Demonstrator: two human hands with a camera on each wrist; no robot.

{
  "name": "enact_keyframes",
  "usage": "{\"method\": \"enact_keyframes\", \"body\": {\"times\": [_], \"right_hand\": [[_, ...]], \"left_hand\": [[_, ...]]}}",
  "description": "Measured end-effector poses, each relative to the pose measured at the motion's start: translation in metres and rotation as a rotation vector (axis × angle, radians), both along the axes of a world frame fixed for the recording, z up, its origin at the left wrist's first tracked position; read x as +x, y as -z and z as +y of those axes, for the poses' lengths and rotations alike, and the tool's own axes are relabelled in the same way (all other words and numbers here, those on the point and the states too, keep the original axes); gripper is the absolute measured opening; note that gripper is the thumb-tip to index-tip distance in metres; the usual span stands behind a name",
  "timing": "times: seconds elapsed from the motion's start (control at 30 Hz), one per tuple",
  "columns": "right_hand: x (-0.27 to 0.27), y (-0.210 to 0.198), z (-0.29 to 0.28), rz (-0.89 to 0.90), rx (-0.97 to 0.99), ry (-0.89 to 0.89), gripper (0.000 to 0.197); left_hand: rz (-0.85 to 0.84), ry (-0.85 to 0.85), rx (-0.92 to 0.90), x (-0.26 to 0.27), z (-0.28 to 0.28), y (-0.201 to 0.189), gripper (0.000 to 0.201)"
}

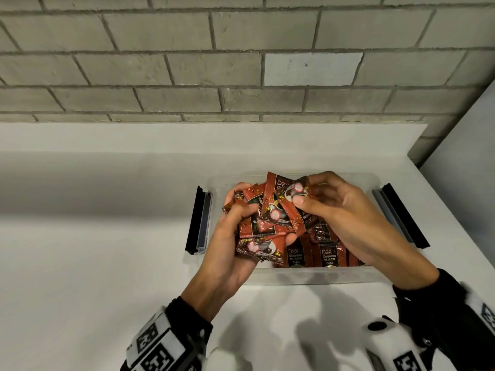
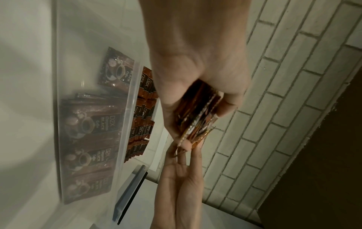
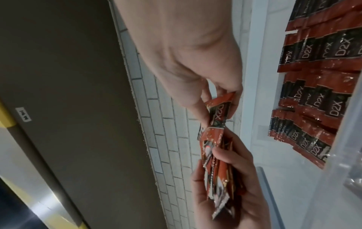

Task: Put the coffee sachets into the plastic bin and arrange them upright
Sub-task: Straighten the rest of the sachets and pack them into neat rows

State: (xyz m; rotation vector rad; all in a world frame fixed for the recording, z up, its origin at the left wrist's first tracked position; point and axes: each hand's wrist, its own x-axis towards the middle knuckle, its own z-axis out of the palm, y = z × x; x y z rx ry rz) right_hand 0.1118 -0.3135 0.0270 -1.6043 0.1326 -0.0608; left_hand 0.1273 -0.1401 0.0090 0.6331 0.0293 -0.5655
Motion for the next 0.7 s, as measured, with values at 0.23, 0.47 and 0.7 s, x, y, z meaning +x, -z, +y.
{"method": "enact_keyframes", "body": {"times": [0.23,0.47,0.7], "right_hand": [[-0.005,-0.002,-0.002,-0.055,-0.160,-0.171,0.046],[0.001,-0.012,-0.015,-0.034,-0.363,-0.110,0.048],[0.002,-0.026,-0.019,-0.195,-0.473,-0.212,0.030]], "left_hand": [[-0.076,-0.017,0.065,-0.003,-0.001,0.002,0.034],[-0.069,-0.087,0.096,-0.004,0.000,0.002,0.048],[-0.096,-0.037,0.070,-0.003,0.001,0.000,0.048]]}}
